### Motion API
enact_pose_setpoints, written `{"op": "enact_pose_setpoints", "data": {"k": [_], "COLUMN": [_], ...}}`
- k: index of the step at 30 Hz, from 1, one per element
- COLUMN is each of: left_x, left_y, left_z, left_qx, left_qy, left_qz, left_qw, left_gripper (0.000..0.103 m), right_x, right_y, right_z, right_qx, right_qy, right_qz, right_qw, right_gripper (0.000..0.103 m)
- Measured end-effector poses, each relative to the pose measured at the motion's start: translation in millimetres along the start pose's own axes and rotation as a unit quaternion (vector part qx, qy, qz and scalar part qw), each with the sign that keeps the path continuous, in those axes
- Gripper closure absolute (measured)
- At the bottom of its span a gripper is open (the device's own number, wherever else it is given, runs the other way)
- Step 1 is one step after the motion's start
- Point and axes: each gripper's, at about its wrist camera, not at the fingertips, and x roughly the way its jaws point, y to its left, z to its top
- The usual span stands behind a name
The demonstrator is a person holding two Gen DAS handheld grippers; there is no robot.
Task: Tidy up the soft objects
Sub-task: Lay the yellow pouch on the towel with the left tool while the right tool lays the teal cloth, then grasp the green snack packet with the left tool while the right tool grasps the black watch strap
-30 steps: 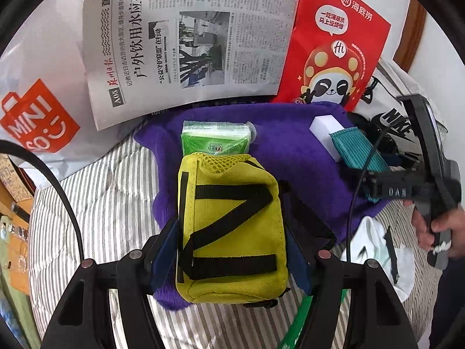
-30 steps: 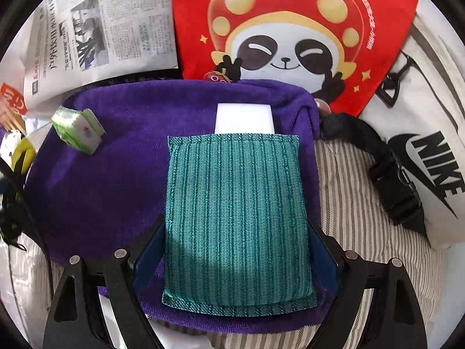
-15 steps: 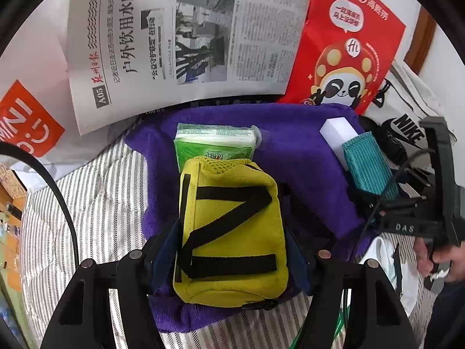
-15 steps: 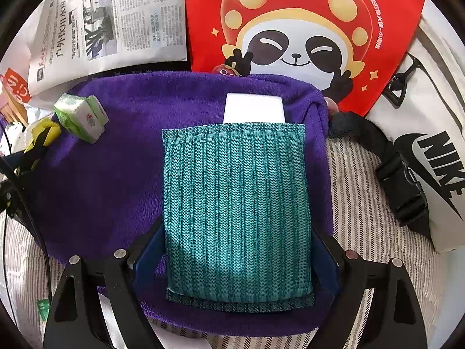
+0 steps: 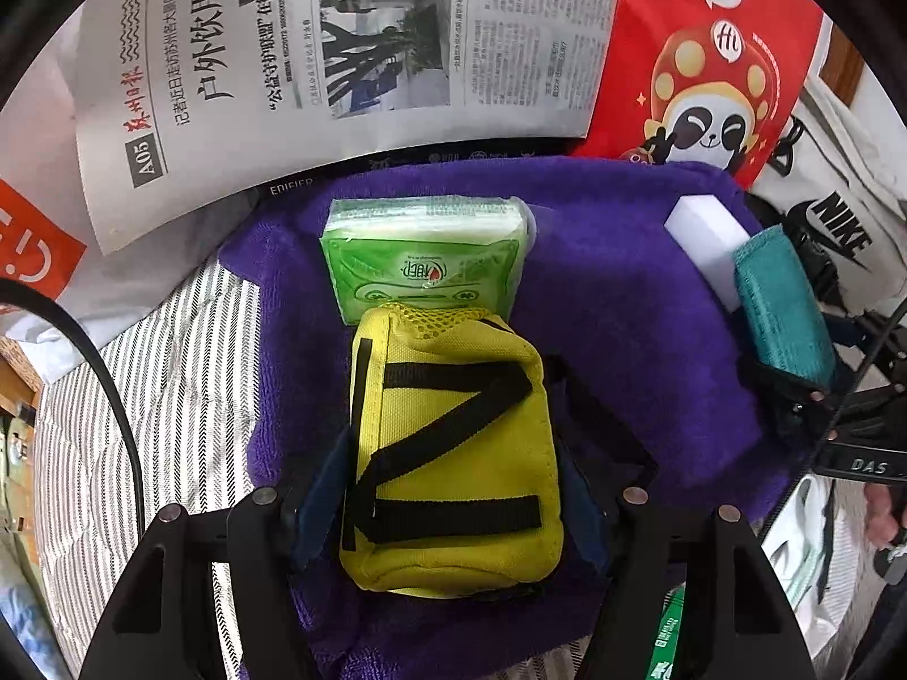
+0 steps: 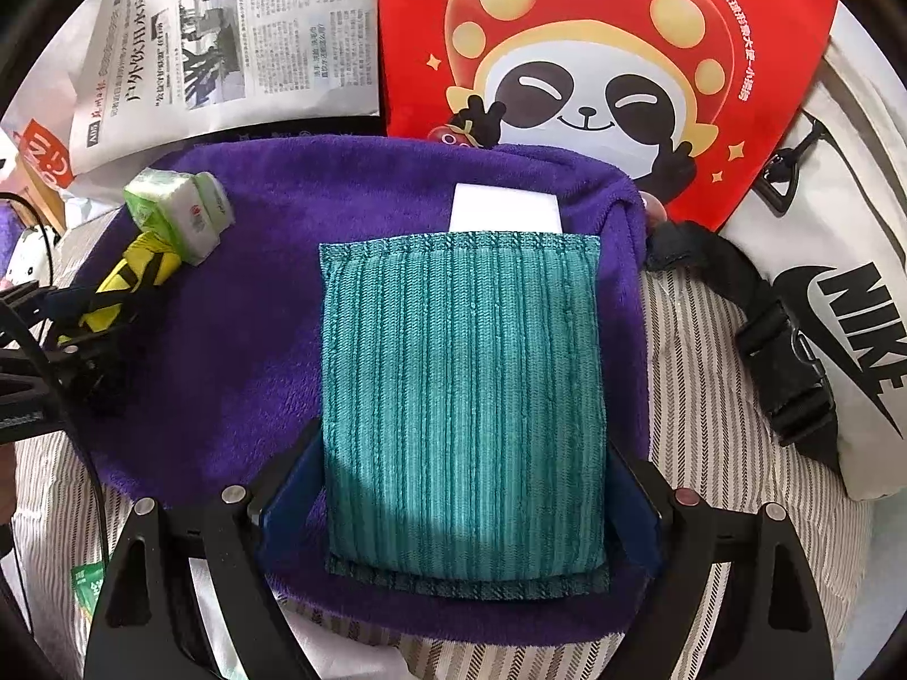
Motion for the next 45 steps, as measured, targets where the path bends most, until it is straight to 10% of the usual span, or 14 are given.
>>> {"op": "enact_pose_setpoints", "data": {"k": [23,37,45], "left_x": [7.1,-65.1,-73.2], "left_y": [-46.4,-36.2,-66.1], "left_z": [-1.6,-61.6,-118.0], "left_qx": [0.008,-0.041,0.078], "left_qy": [0.043,-0.028,0.001], "left_qz": [0.019,-0.056,-0.034], "left_qw": [0.9988,0.9972,0.9963], "left_gripper": [0.018,0.018,0.018], "right_x": [-63.9,-105.4,-122.7], "right_y": [-32.9,-34.1,-32.7], "right_z": [1.4,-42.7,-89.7], "right_qx": [0.042,0.084,0.099], "right_qy": [-0.051,-0.08,-0.073], "right_qz": [0.008,0.011,-0.006], "right_qw": [0.998,0.993,0.992], "right_gripper": [0.006,0.006,0.006]}}
